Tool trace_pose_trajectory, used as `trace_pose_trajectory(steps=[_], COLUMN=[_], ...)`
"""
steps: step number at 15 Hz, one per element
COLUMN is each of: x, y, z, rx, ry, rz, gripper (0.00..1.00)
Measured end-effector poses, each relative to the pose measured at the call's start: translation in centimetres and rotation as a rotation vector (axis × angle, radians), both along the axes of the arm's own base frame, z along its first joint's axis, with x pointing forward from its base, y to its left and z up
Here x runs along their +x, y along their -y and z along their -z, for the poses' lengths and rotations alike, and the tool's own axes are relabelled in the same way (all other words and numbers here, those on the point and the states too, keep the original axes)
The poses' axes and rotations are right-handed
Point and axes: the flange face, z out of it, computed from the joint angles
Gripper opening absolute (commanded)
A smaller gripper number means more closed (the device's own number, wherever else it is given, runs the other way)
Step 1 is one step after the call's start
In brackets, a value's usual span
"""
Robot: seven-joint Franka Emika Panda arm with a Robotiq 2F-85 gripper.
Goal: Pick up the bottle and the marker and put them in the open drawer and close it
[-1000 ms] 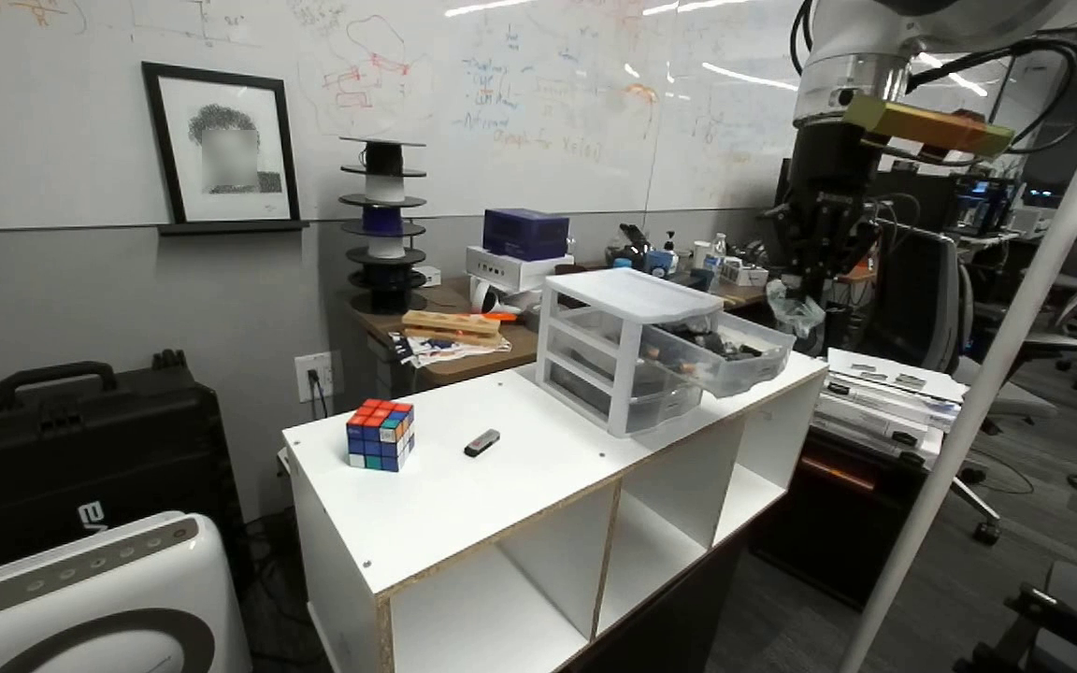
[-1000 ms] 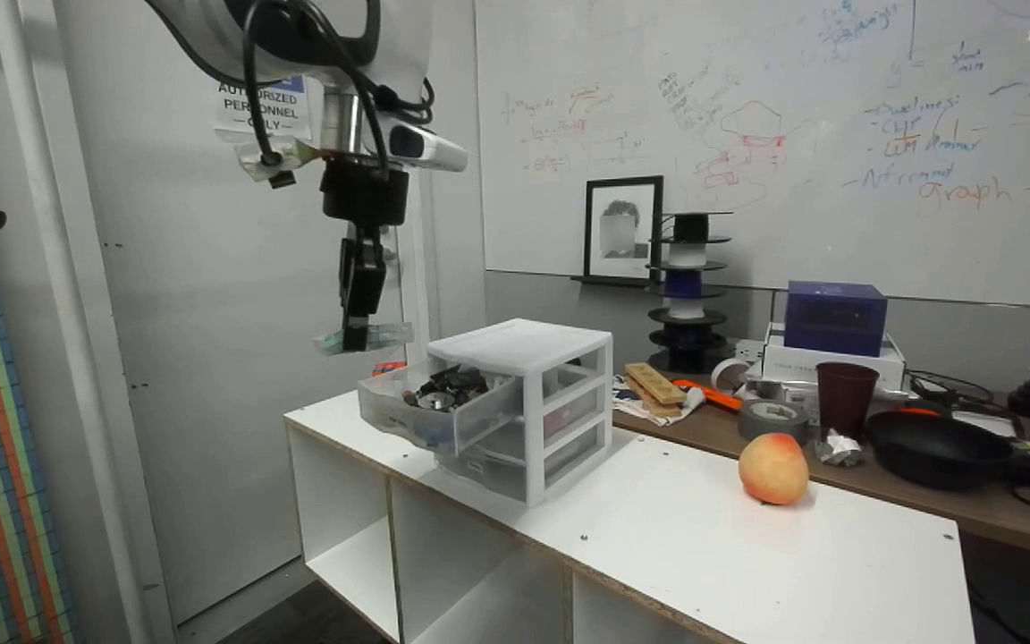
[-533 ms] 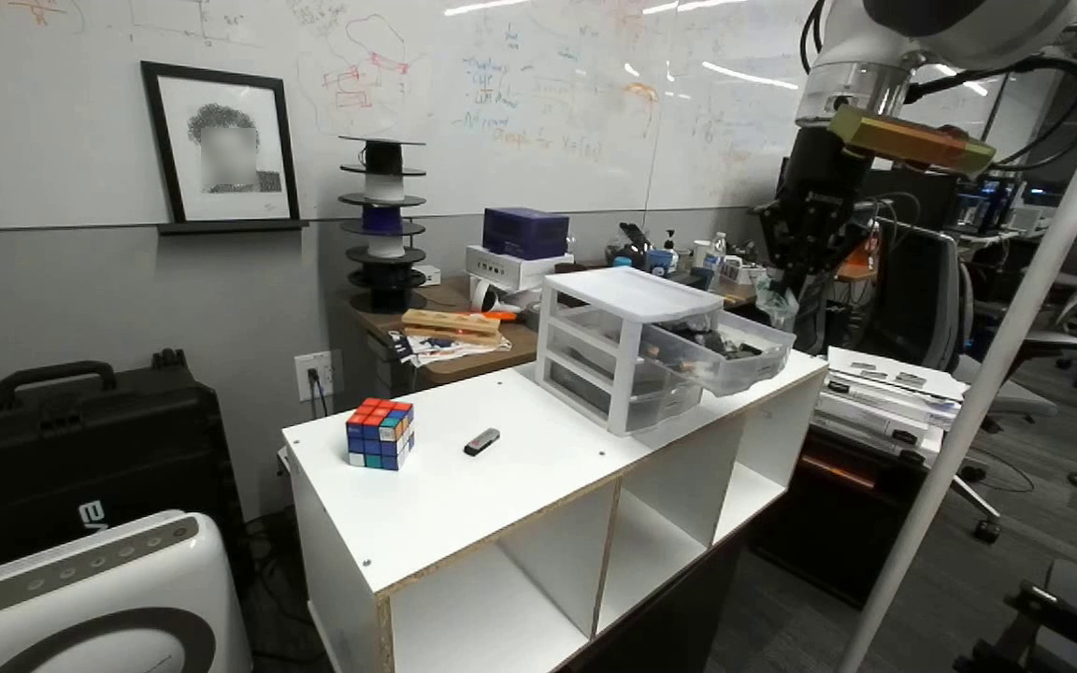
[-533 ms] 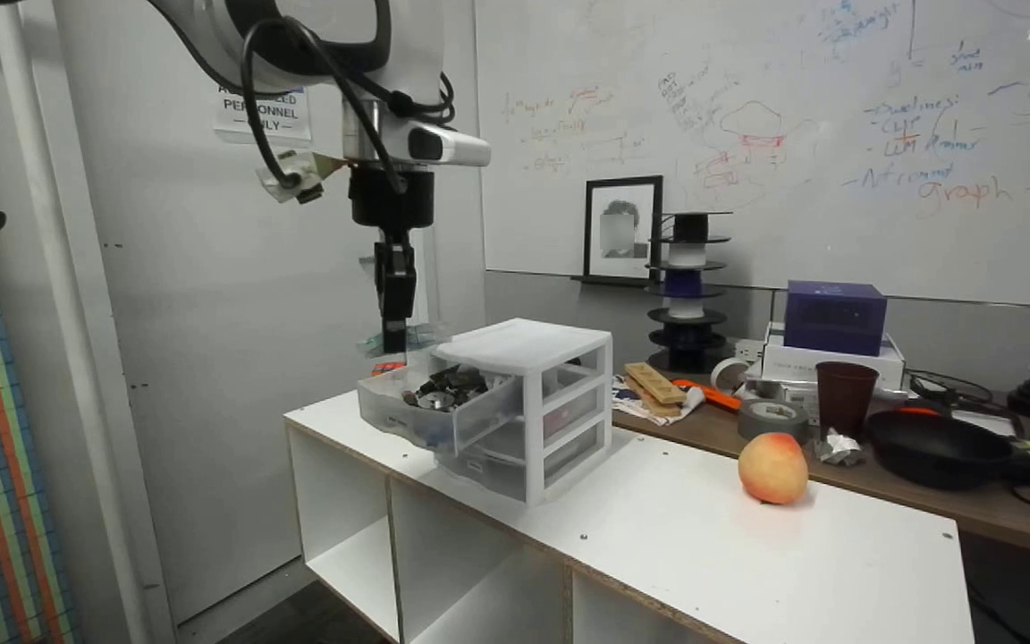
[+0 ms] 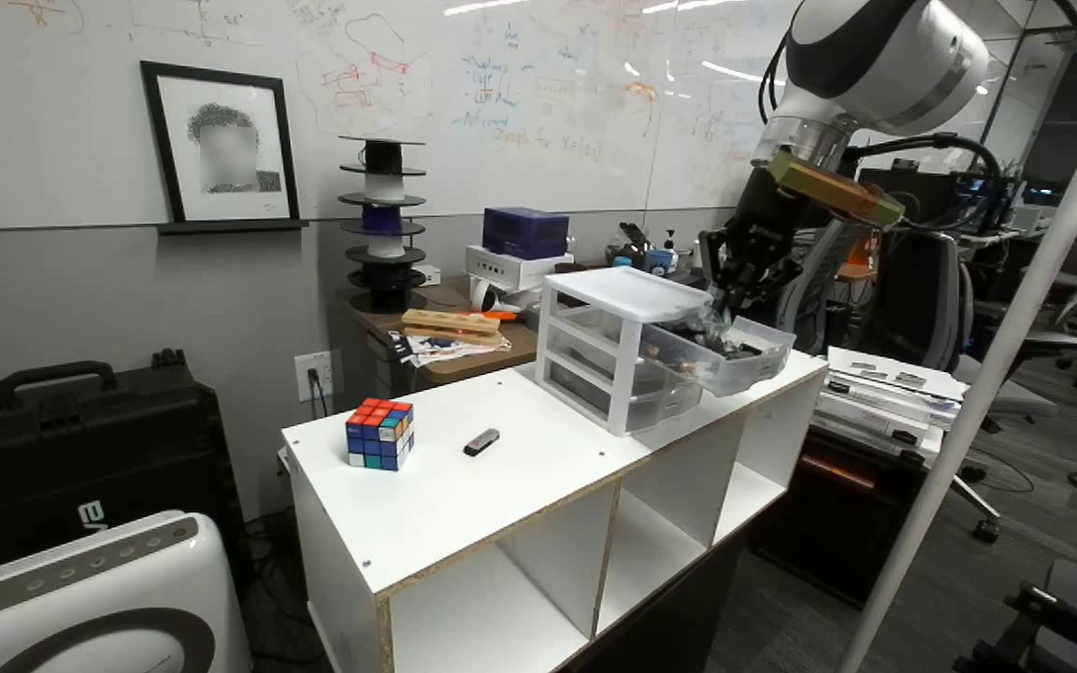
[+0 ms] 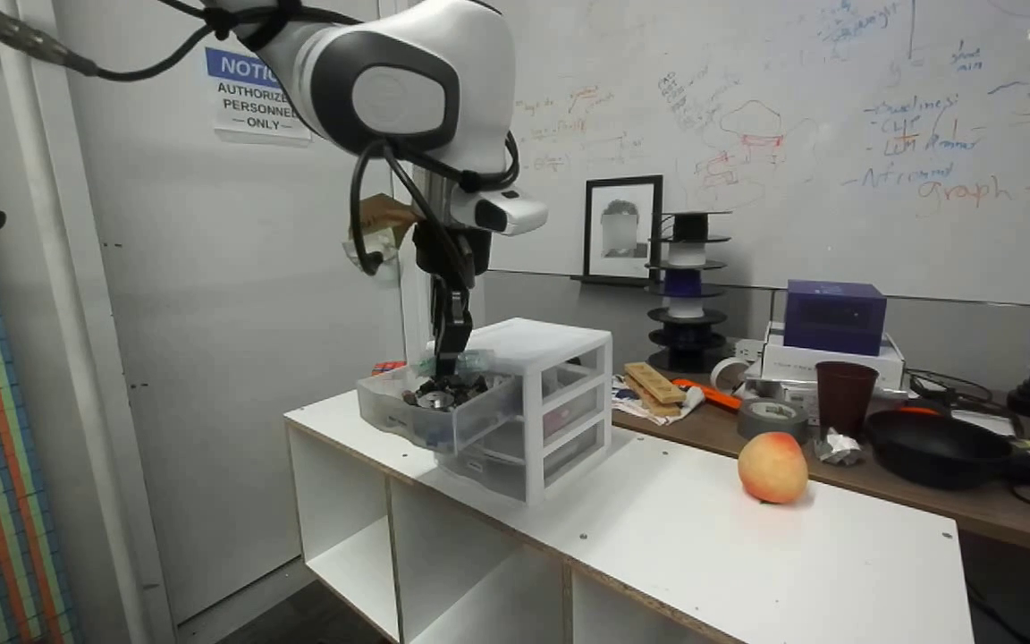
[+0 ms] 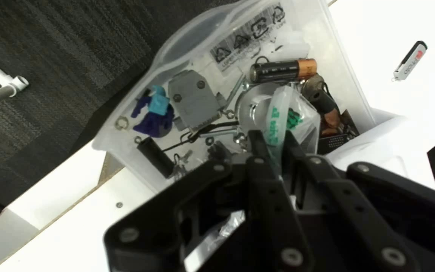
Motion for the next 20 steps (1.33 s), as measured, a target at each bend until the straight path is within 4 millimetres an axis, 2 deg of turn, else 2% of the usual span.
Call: trace_pose_trajectory(steps=[2, 5, 10, 11, 12, 17, 20], x=[0.7, 0.4, -0.7, -0.8, -0.9, -1.0, -1.3], y=[-0.8, -1.7, -0.9, -0.6, -0.3, -0.4, -2.5], z=[0.7, 1.2, 1.8, 1.9, 1.9, 1.4, -0.6], rx=[0.036, 0.069, 0.067, 0.054, 0.039, -0.074, -0.154], ry=[-0.014, -0.060, -0.150, -0.157, -0.164, -0.165, -0.120], rz=[-0.015, -0.034, 0.045, 0.057, 0.063, 0.017, -0.067], gripper=[0.03, 0.03, 0.03, 0.39, 0.40, 0.76, 0.99])
